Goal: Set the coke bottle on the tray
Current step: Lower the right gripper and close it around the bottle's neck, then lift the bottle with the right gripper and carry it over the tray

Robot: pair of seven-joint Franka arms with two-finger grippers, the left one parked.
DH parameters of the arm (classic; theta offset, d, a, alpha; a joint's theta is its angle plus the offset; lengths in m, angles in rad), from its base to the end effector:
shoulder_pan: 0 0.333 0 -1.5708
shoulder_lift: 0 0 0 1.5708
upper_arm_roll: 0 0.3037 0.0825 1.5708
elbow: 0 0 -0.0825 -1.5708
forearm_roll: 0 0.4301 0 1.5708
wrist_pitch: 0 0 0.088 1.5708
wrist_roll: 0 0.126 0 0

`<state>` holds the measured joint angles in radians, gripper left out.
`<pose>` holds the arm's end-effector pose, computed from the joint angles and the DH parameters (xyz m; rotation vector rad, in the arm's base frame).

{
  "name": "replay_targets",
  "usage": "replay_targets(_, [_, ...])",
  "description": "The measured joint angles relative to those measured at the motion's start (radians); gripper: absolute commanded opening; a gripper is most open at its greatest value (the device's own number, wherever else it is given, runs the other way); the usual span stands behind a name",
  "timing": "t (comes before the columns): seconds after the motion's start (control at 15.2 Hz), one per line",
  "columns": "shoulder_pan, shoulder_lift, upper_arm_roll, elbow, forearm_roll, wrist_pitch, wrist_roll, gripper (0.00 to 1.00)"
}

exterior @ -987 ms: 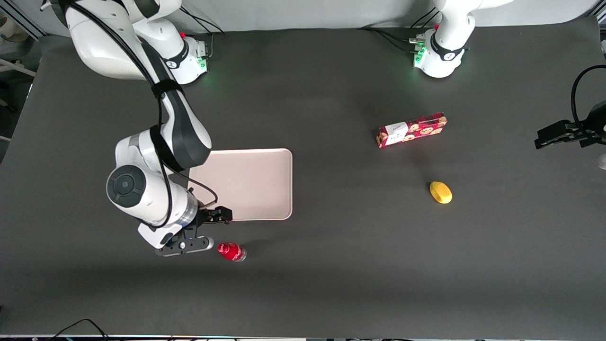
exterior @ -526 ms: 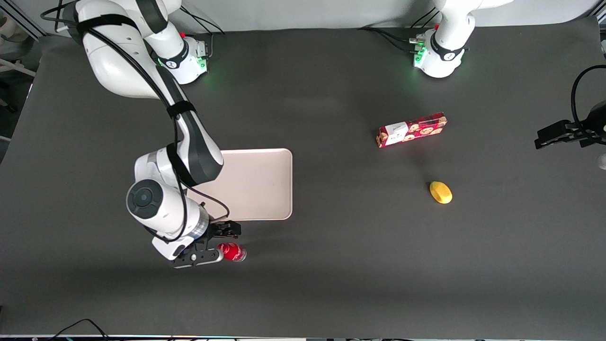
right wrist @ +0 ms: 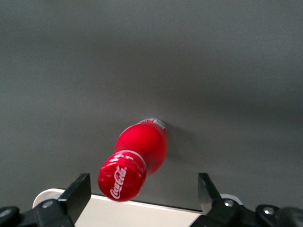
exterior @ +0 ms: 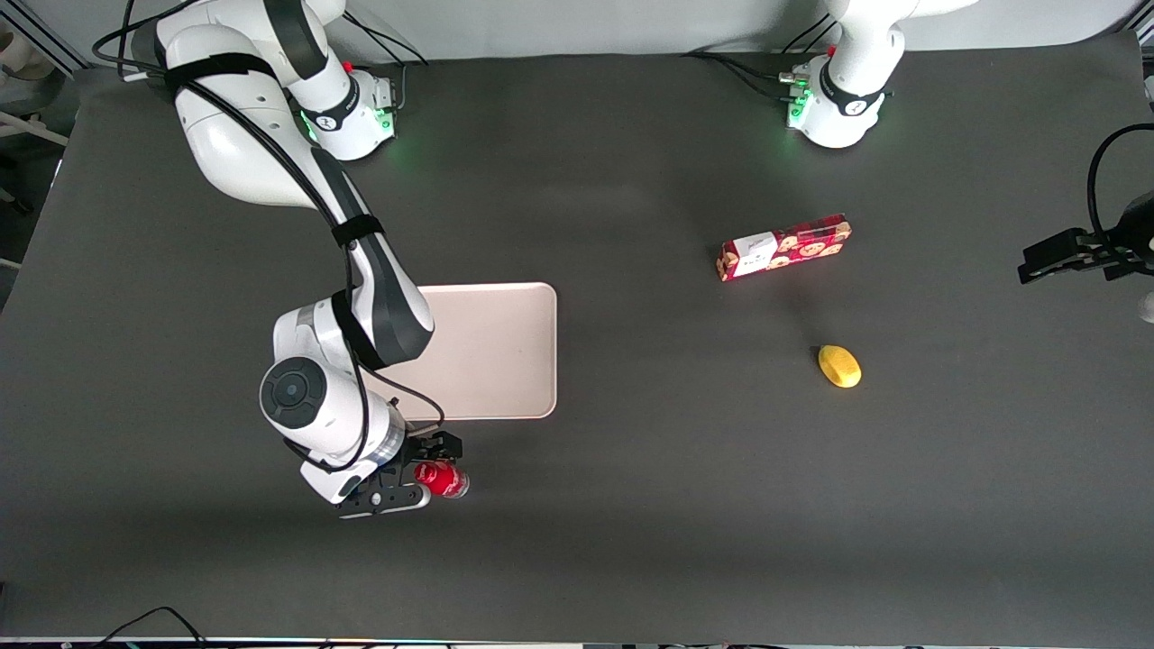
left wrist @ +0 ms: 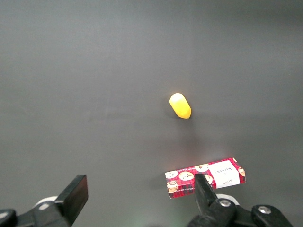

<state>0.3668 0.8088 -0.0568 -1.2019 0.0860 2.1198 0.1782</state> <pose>0.7589 0.2603 0.2595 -3.0719 -0.1703 -0.1516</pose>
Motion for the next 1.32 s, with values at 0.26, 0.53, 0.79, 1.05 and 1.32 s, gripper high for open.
replay_targets(0.26, [0.001,0.007,-0.001,0.003,0.0,0.02,0.0,0.83])
replay_targets(0.53, [0.005,0.009,-0.001,0.007,0.0,0.03,0.003,0.54])
replay_targets(0.79, [0.01,0.01,-0.001,0.01,0.0,0.03,0.004,0.06])
replay_targets(1.05, [0.011,0.01,-0.004,0.014,-0.009,0.03,0.004,0.0])
replay_targets(1.32, [0.014,0.01,-0.004,0.018,-0.035,0.018,0.004,0.0])
